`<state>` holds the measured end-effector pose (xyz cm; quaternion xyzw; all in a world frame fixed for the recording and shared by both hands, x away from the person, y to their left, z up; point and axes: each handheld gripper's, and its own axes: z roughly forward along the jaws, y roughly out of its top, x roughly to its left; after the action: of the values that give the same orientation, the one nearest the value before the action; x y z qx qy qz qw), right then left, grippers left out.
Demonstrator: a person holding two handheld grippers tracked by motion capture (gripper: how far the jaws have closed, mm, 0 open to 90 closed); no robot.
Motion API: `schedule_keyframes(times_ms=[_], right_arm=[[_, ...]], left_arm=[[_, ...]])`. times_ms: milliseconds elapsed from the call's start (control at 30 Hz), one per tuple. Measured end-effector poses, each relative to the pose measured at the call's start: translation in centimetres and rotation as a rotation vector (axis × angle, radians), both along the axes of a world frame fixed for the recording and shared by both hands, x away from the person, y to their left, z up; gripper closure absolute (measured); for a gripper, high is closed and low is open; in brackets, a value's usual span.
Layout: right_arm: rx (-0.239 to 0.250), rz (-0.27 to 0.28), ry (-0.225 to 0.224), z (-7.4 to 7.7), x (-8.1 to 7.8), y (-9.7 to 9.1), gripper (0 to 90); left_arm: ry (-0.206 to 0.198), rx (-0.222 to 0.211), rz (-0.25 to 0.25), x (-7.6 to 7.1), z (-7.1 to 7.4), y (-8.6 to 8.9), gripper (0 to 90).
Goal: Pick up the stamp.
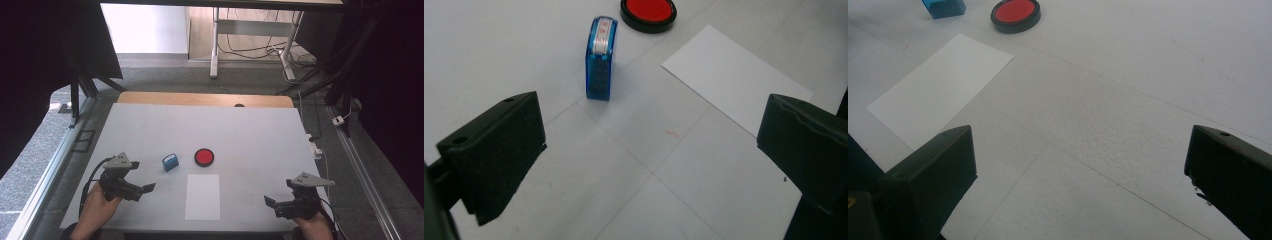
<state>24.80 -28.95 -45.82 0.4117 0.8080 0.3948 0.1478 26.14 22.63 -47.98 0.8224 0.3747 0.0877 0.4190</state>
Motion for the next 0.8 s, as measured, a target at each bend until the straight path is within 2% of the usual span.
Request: schedule_keyframes(times_ms=[200,333,433,600,800], right_arm=[[0.003,0.0,0.001,0.0,0.0,0.0,0.0],[0.004,0.0,0.0,0.0,0.0,0.0,0.0],[0.002,0.001,-0.002,0.0,0.0,0.0,0.0],[0.003,0.001,-0.003,0.0,0.0,0.0,0.0],[-0.002,0.002,-0.003,0.0,0.0,0.0,0.0]], left_arm=[[-0.022,-0.007,0.008,1.1,0.0,-0.5,0.0],[-0.022,-0.015,0.004,2.0,0.0,-1.1,0.0],[-0.009,0.003,-0.002,2.8,-0.1,-1.7,0.0],[-0.001,0.079,-0.008,4.1,-0.4,-3.2,0.0],[0.006,0.083,0.001,5.4,-0.6,-4.0,0.0]])
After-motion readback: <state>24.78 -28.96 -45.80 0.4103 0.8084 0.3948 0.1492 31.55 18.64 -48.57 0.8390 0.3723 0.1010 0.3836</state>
